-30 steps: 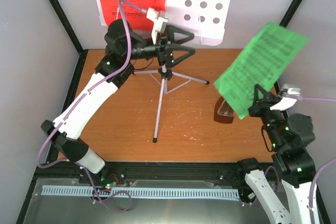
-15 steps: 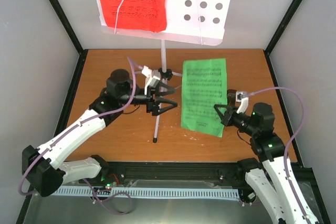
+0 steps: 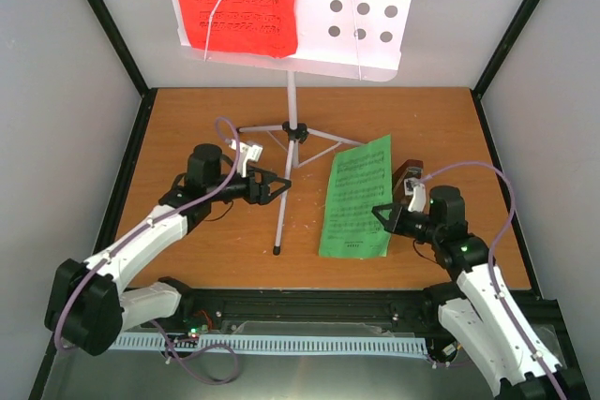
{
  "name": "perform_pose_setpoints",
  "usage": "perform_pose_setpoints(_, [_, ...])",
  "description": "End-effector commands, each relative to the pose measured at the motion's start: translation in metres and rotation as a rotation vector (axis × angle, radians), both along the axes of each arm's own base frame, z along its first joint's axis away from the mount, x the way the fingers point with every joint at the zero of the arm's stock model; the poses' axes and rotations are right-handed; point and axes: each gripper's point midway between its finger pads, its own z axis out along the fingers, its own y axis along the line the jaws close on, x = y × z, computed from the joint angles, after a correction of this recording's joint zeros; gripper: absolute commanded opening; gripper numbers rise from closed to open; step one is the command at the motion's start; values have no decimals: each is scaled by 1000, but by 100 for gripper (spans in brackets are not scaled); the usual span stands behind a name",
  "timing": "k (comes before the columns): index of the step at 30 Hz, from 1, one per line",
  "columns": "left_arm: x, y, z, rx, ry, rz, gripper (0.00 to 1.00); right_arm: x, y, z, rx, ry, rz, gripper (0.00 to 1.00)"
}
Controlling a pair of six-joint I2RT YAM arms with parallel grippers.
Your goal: Pack up the instrument practice props
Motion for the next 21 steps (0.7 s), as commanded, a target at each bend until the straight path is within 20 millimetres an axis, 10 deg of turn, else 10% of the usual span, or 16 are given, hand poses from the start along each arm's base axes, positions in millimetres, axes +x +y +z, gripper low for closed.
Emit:
perform_pose_setpoints(1, [17, 6, -20, 33, 49, 76, 80, -1, 8, -17, -50, 31, 25, 3])
perform_pose_setpoints(21, [23, 6, -85, 99, 193, 97, 61, 23, 38, -67, -349, 73, -22, 3])
